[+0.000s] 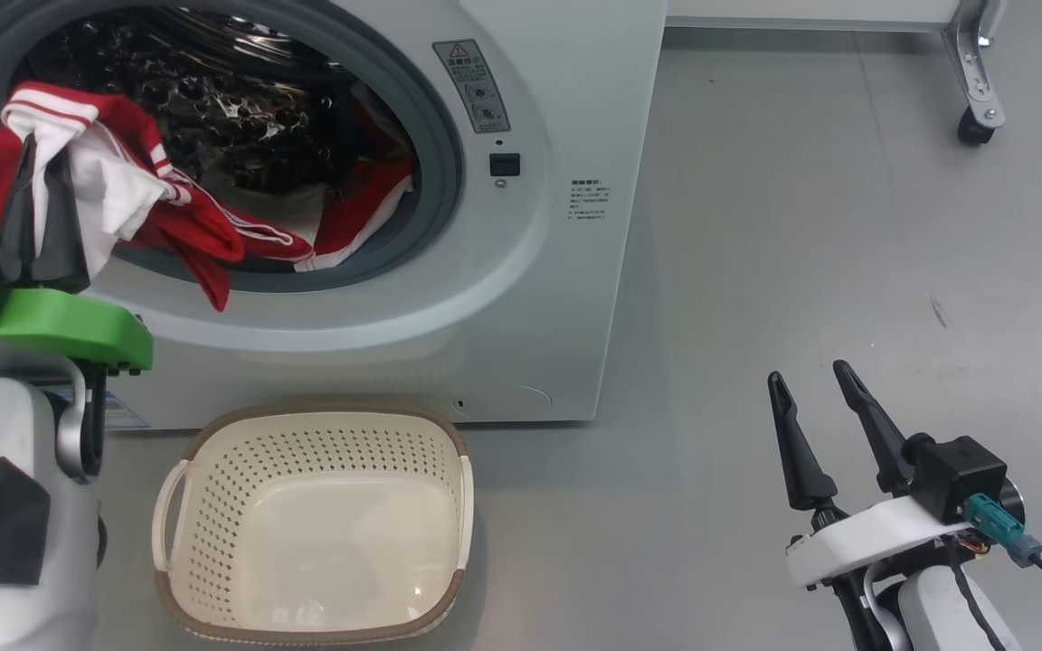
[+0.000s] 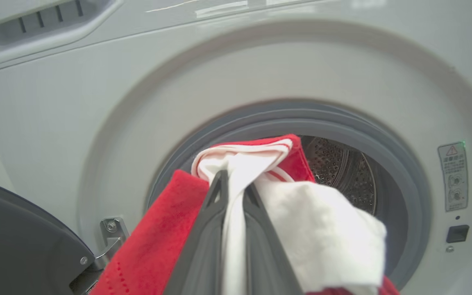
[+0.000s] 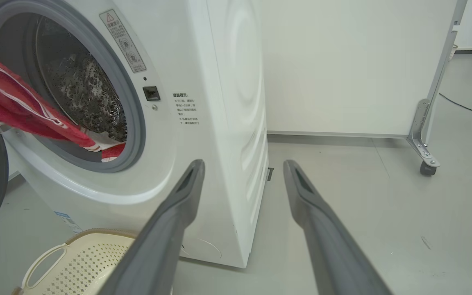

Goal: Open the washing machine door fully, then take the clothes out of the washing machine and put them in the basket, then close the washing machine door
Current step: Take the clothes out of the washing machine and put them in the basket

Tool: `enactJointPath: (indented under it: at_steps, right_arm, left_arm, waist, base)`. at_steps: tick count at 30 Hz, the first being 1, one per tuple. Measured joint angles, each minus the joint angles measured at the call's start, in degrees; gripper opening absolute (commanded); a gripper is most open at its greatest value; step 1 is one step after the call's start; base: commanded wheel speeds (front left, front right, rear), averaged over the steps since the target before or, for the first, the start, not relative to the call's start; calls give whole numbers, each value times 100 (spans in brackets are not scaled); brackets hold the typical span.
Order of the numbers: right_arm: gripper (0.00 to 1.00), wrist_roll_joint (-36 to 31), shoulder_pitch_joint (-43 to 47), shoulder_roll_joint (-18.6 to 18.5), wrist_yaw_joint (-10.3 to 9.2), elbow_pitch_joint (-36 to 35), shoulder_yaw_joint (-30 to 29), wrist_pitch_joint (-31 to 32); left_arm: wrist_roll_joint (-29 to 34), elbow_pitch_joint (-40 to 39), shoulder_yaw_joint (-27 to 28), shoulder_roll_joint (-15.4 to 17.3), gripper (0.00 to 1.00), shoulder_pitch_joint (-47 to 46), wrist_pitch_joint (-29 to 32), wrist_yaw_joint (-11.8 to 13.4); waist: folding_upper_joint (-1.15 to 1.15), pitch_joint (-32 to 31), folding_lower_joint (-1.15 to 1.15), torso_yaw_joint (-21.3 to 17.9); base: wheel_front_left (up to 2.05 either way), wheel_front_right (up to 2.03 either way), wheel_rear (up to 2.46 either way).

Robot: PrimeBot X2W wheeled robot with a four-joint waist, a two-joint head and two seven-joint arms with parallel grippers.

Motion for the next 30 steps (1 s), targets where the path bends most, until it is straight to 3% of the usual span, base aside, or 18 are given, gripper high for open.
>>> enactJointPath:
  at_steps: [12,24,30]
  right_arm:
    - [100,-42,18,5,44,-27,20,0]
    - [100,-54,86,15,49,-103,92,0]
    - [100,-110,73,16,51,-148,177,0]
  left_arm:
    - [64,-1135,47,-158,0,569,-13,-11]
    - [83,-811,-256,-193,0,1347,-30,-210]
    - [75,-600,-364,-192,0,1438,261,-261]
  waist:
    - [0,-72,0,73]
    - [0,68,0,16]
    - [0,283,0,-67]
  base:
    - [0,0,0]
    - [0,0,0]
    - [0,0,0]
